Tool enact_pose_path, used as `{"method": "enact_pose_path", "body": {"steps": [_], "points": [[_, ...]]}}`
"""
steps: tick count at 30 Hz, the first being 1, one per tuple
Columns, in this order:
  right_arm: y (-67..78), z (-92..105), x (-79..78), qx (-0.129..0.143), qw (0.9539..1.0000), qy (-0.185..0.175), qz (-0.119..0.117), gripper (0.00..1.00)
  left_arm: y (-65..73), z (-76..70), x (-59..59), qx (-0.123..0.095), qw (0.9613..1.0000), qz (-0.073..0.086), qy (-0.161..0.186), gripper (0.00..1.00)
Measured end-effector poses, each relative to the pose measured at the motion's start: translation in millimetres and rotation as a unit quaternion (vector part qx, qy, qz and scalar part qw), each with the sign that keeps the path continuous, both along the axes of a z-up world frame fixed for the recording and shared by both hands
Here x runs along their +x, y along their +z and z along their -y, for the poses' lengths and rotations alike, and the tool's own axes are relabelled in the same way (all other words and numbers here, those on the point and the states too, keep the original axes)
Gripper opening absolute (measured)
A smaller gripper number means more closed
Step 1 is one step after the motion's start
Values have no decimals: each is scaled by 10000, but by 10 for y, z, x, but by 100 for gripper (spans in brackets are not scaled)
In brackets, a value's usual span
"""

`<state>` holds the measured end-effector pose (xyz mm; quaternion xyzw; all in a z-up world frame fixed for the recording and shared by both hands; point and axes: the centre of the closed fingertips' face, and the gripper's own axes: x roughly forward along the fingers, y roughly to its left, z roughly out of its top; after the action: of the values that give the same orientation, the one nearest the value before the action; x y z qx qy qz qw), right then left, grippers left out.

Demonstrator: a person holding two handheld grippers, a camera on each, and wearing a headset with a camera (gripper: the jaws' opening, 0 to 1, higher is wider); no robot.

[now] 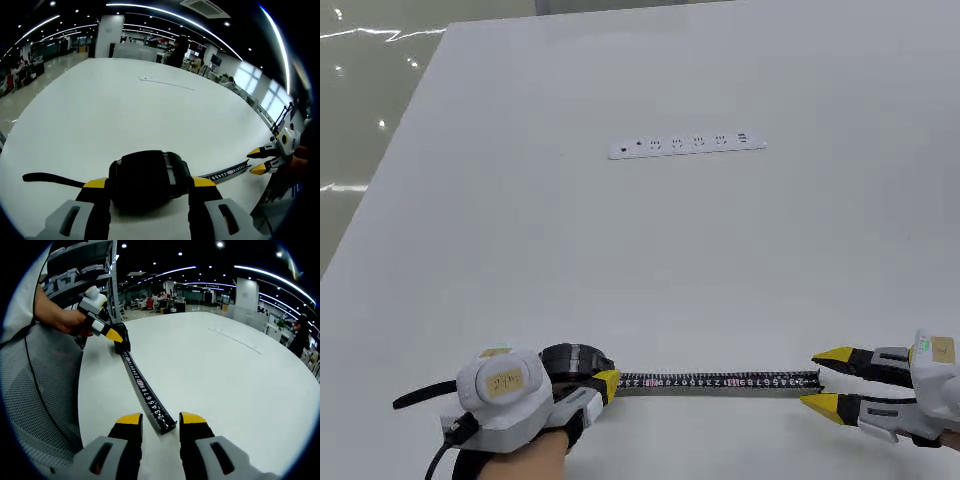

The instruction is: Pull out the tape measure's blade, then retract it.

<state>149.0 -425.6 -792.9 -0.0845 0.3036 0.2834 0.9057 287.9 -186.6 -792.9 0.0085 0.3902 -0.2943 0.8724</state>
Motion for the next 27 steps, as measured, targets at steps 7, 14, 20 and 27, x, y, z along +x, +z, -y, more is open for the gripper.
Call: {"method": "enact_pose_path", "body": {"steps": [7, 14, 20, 27], "points": [[-70, 46, 7, -62, 9999, 116, -32, 21, -1, 0, -1, 6, 10000, 3, 5, 60], [-116, 74, 21, -103, 9997, 206, -53, 19, -5, 0, 0, 6, 10000, 8, -1, 60], [-134, 68, -1, -141, 9995, 291, -71, 18, -5, -1, 1, 2, 10000, 4, -1, 60], [-175, 89, -11, -196, 9991, 376, -94, 17, -7, 0, -1, 1, 10000, -10, -2, 60]]}}
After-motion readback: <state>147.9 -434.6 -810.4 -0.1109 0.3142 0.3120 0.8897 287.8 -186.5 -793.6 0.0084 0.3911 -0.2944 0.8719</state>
